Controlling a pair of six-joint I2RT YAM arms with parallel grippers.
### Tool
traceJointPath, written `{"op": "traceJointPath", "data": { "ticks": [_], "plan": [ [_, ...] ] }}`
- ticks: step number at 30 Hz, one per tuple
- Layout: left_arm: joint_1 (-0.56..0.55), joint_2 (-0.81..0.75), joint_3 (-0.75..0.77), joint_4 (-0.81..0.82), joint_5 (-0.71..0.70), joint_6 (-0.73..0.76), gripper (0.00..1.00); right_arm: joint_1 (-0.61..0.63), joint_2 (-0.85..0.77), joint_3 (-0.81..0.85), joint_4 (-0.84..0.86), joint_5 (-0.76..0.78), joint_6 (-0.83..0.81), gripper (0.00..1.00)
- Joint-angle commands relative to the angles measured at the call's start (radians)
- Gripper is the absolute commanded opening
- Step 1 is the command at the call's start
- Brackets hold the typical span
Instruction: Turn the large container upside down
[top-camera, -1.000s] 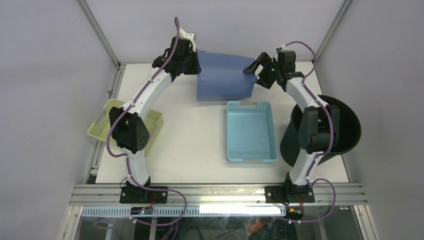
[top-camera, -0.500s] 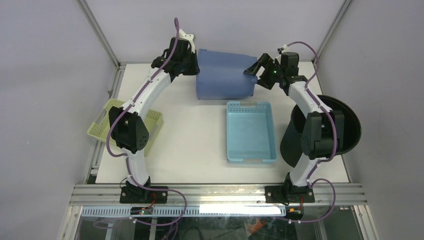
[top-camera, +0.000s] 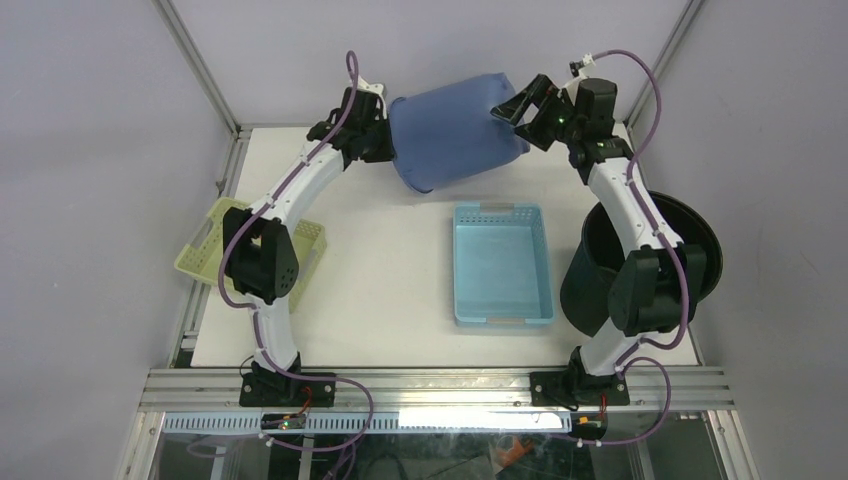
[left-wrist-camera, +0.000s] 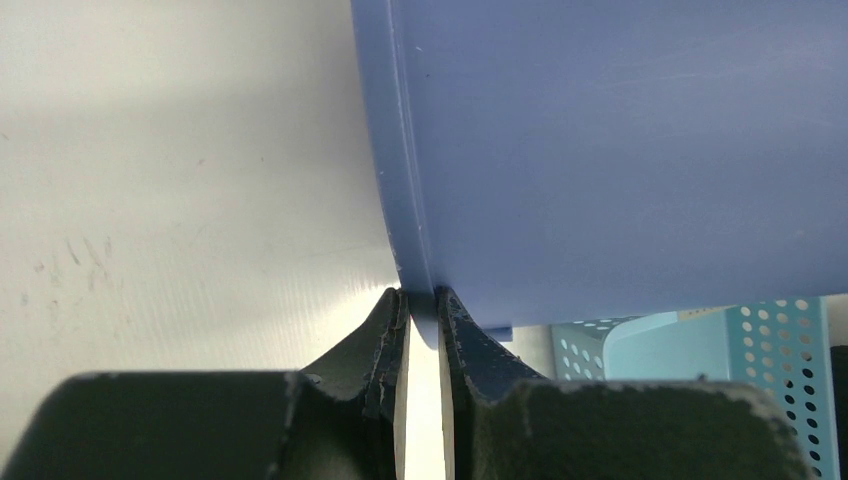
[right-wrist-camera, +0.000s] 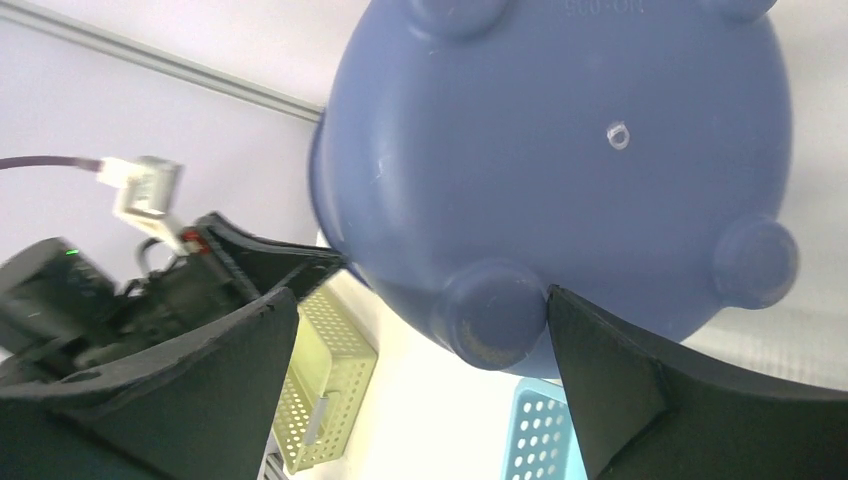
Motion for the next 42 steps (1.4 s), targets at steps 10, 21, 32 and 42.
{"op": "traceJointPath", "data": {
  "ticks": [10,21,32,42],
  "plan": [
    [-0.027,-0.014,-0.135,0.116,0.057,-0.053,0.14,0.203,0.030,0.209,0.034,-0.075,0.017,0.99],
    [0.000,-0.168,-0.231,0.113,0.023,-0.031,0.53,0.258,0.024,0.368,-0.218,0.014,-0.090,0.99],
    [0.011,-0.461,-0.329,0.054,0.062,-0.005,0.99,0.041,-0.147,0.156,-0.331,0.307,-0.120,0.99],
    [0.011,-0.682,-0.415,0.058,0.109,-0.102,0.99,0.115,0.227,0.359,-0.111,0.158,0.069,0.99]
  ]
}}
